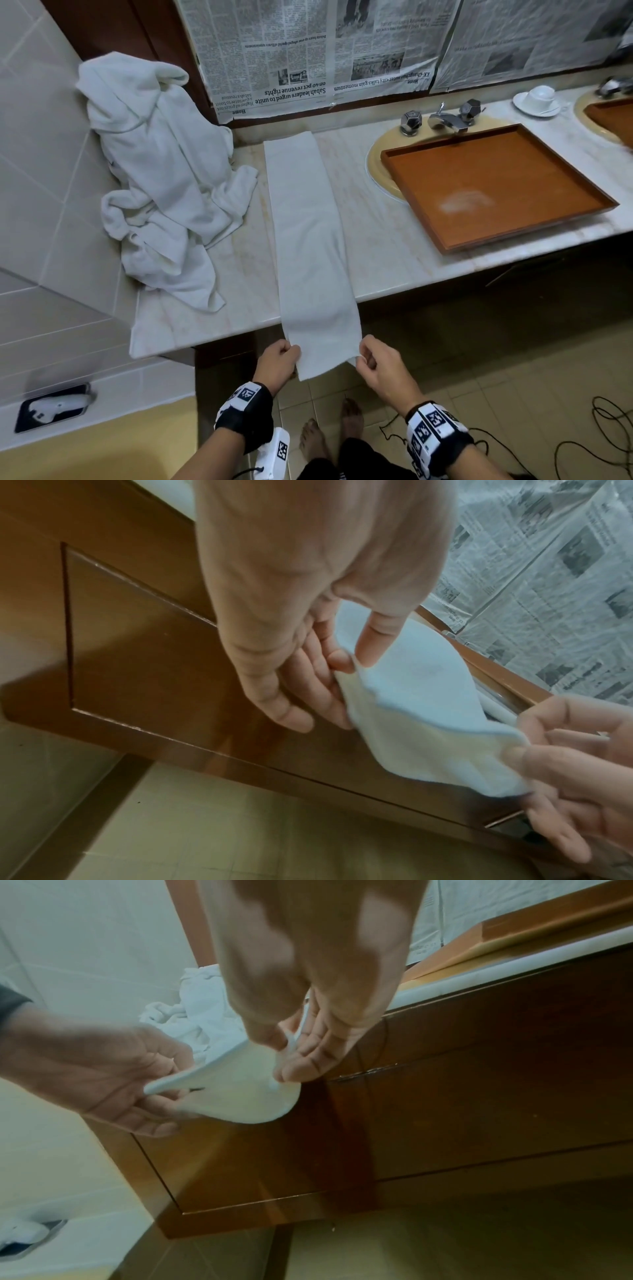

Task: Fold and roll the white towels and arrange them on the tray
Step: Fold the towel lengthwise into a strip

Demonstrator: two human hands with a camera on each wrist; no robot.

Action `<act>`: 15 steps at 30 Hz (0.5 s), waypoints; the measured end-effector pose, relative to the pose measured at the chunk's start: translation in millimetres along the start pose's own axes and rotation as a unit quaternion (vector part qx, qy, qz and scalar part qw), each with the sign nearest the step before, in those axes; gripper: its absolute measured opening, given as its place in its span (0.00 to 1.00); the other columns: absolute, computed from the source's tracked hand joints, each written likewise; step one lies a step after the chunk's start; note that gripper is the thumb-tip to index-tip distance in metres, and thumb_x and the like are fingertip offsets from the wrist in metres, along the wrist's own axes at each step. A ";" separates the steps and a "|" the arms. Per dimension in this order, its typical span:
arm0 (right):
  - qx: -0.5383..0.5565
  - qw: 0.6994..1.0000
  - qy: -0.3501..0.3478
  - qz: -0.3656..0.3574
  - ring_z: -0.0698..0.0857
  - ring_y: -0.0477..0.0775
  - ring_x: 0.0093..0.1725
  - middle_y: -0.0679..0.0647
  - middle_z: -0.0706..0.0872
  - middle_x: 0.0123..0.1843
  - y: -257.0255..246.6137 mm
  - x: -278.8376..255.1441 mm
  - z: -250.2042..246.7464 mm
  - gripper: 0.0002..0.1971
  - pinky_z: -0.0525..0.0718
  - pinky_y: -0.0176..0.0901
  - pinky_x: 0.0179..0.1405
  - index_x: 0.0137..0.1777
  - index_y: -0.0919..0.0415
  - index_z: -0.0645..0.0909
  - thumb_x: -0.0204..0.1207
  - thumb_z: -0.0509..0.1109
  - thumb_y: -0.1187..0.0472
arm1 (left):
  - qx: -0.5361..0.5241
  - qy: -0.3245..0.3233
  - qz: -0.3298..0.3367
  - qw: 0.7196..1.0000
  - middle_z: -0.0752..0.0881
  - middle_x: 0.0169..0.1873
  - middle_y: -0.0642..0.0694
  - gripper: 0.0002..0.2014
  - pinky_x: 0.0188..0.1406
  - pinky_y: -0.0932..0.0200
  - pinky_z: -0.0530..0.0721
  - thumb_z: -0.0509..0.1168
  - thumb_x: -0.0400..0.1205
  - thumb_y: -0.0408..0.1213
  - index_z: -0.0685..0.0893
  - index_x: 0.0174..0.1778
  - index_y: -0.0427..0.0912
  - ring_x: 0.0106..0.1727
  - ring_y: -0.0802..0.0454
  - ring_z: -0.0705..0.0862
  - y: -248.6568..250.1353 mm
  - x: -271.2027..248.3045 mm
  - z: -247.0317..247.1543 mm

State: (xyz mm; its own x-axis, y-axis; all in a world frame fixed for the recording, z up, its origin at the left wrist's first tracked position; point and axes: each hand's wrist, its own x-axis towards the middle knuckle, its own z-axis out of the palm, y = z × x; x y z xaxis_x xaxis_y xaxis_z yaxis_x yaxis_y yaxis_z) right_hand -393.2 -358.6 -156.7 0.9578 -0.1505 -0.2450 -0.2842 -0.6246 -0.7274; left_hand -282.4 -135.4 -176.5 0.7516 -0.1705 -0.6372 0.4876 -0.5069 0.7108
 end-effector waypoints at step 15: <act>-0.139 0.988 0.049 -0.044 0.73 0.34 0.31 0.40 0.78 0.42 -20.4 -14.3 7.2 0.07 0.69 0.26 0.27 0.60 0.52 0.76 0.86 0.62 0.58 | -0.048 -0.029 -0.019 0.998 0.86 0.38 0.40 0.07 0.29 0.59 0.77 0.70 0.82 0.36 0.79 0.45 0.38 0.33 0.51 0.82 -12.3 -8.2 5.3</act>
State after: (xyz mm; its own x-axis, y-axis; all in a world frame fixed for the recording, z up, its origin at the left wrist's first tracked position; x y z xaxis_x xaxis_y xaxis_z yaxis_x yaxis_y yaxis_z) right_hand -401.4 -338.2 -143.0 0.9816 -0.1520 -0.1155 -0.1904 -0.8230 -0.5352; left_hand -296.9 -132.2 -181.6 0.7054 -0.2031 -0.6791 0.5585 -0.4308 0.7089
